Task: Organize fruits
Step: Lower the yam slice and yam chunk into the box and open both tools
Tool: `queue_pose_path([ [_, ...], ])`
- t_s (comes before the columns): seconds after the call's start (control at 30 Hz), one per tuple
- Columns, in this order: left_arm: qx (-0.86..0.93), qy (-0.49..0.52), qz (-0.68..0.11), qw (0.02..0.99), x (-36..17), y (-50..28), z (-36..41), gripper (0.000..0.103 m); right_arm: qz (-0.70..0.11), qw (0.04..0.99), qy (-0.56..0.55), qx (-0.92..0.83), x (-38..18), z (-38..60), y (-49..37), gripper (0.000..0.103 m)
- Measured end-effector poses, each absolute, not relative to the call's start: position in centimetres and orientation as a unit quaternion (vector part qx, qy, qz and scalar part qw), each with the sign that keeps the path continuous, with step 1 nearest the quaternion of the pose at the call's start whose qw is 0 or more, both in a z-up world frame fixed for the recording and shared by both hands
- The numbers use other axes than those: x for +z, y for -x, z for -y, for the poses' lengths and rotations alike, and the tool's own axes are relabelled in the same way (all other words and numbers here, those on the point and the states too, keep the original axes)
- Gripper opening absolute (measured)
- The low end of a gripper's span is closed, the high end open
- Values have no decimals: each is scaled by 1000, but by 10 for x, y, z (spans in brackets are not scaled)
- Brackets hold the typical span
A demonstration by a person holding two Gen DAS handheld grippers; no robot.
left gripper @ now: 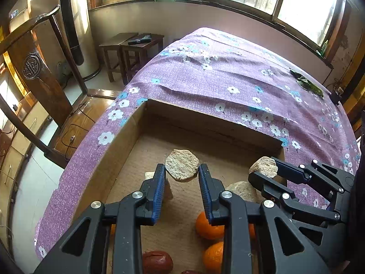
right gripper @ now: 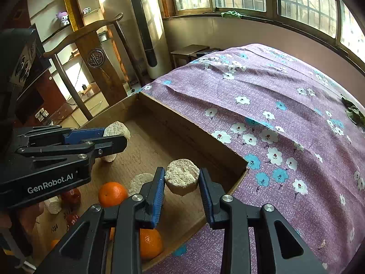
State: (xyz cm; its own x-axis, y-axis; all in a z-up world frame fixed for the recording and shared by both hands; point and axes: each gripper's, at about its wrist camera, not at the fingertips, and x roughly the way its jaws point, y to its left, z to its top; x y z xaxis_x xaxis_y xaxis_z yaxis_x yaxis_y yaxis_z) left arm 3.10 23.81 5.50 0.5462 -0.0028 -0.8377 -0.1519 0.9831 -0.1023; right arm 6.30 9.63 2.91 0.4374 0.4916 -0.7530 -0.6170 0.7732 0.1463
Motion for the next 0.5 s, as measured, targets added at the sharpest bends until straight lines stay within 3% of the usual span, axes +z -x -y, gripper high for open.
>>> queue_pose_path([
  [0.5,26,68,-477,876,55,12,-229,29,-401,830,69,382,43,-94,-5,33],
])
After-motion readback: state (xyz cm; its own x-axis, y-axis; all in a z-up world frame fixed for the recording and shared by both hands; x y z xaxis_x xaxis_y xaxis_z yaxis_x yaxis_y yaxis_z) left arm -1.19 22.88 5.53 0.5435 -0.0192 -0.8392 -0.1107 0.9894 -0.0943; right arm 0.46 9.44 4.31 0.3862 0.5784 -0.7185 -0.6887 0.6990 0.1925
